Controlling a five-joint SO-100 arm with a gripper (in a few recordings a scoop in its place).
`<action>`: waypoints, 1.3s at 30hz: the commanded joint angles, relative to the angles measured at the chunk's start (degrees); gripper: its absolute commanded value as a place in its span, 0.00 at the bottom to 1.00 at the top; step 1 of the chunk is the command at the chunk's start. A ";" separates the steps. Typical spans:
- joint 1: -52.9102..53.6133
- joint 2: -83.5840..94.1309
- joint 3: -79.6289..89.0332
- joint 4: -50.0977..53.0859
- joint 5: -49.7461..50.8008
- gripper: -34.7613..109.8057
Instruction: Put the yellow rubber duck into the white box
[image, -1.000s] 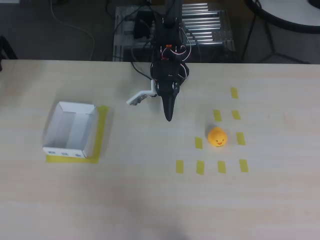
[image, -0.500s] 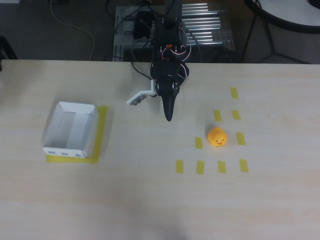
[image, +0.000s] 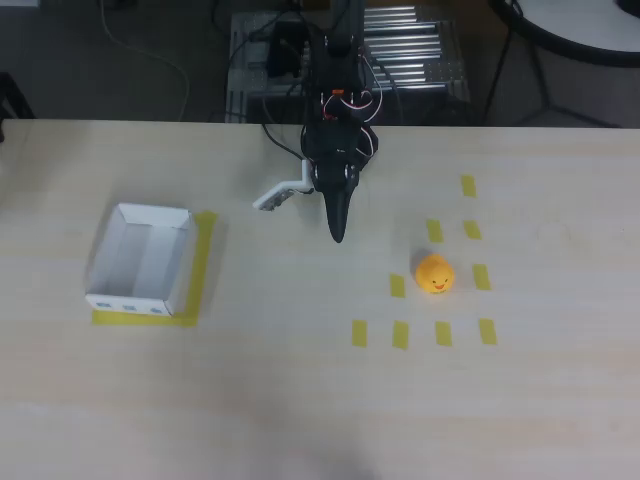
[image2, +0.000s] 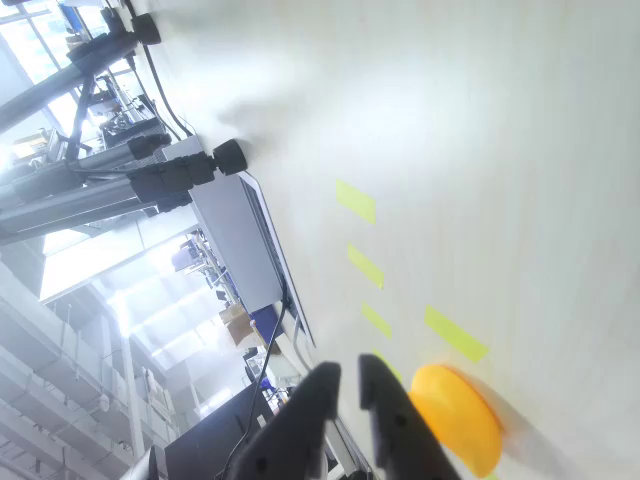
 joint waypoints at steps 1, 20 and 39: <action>-0.35 2.90 3.87 0.53 1.23 0.24; -0.35 2.90 3.87 0.53 1.23 0.24; -1.41 2.90 3.87 0.44 0.62 0.24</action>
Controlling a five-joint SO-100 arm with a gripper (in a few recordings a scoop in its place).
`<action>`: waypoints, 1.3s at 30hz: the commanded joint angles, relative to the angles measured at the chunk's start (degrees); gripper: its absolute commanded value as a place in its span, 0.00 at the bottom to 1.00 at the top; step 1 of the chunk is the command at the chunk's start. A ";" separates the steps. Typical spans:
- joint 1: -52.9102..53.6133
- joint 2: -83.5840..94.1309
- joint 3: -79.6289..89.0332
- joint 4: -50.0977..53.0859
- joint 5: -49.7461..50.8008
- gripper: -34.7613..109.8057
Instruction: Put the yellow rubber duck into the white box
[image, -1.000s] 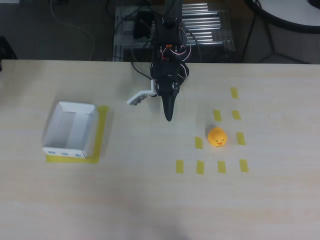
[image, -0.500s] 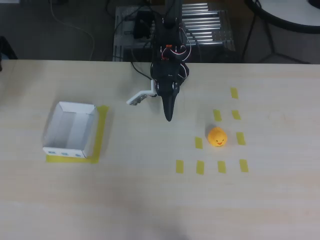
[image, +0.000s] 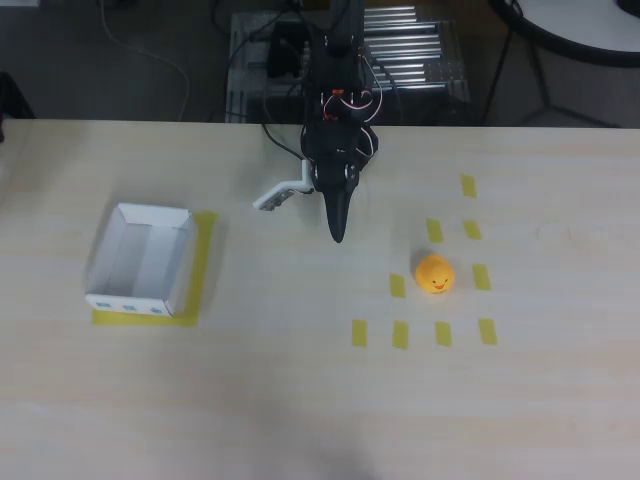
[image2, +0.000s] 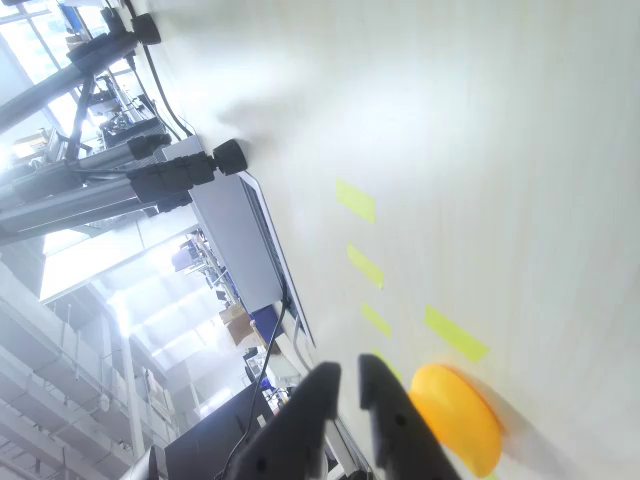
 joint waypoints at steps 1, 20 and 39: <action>-1.67 2.90 3.87 0.44 0.62 0.24; -9.76 -58.27 -68.12 18.72 -14.68 0.24; -26.72 -95.01 -86.92 36.47 -43.07 0.56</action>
